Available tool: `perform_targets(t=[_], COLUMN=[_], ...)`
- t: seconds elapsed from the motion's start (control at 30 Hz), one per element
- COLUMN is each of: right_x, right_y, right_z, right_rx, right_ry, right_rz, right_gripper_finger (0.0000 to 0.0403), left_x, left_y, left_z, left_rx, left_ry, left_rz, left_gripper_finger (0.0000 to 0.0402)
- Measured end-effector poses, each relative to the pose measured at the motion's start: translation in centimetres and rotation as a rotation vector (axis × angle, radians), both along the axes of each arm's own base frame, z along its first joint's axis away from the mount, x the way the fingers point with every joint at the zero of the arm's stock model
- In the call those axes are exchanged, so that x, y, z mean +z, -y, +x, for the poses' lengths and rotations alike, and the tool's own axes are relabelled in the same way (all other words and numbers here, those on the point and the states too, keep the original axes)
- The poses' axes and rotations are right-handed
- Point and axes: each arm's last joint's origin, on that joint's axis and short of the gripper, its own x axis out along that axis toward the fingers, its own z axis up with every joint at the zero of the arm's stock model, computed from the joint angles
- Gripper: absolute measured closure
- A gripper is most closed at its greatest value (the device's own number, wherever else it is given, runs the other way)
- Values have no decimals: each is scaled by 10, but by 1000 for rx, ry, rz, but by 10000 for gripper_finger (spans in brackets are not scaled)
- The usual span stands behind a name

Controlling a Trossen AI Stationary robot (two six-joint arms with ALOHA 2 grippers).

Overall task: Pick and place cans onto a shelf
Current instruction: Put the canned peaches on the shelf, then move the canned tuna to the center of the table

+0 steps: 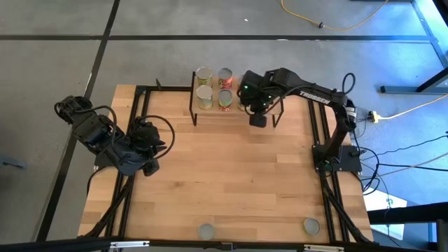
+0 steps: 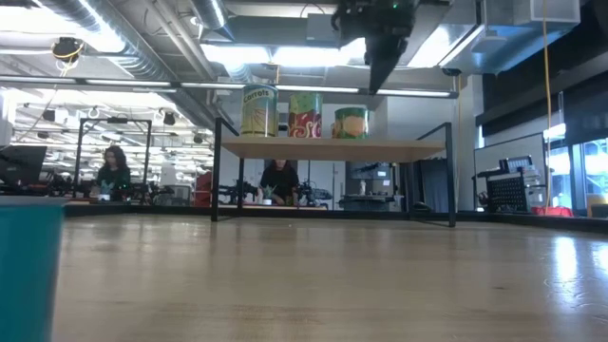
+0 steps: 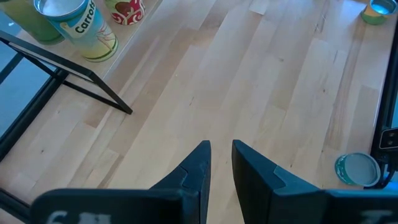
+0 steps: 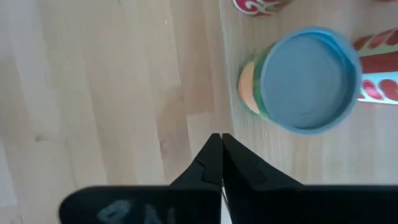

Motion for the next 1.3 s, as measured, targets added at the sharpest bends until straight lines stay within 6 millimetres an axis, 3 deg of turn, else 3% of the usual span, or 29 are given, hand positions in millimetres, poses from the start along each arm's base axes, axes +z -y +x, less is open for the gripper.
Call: perform_targets(t=[0.23,0.43,0.7,0.87,1.1,1.3], right_x=[-25,-40,-41,-40,0,48], right_y=[6,12,16,9,-30,-67], right_z=[17,25,31,25,12,-8], right_rx=[25,19,10,31,148,264], right_ry=[-76,-157,-116,-167,-119,55], right_rz=[10,-81,-129,-79,22,70], right_gripper_finger=[401,401,402,402,401,400], left_x=[0,0,0,-1,-4,-15], left_y=[0,0,0,1,6,27], left_z=[0,0,0,0,4,25], left_rx=[0,0,-3,-18,-101,-255], left_ry=[-1,-1,-4,-24,-87,-147], left_rz=[0,0,-4,-31,-23,-19], left_gripper_finger=[343,343,343,343,343,343])
